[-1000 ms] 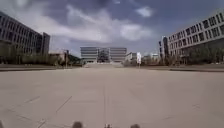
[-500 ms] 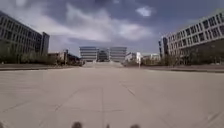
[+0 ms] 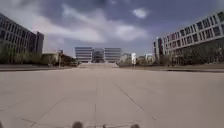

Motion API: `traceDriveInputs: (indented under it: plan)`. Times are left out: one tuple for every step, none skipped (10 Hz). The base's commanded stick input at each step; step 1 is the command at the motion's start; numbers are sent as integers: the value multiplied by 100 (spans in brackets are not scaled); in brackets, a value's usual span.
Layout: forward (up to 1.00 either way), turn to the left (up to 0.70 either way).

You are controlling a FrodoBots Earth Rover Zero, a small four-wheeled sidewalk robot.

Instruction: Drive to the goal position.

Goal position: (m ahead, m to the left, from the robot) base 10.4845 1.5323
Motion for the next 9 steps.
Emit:
traceDriveInputs:
  plan:
    - [70, -14]
    - [70, -27]
    - [70, -7]
    - [70, -1]
    - [70, -22]
    - [70, -18]
    - [70, -3]
    - [70, -1]
    - [70, -1]
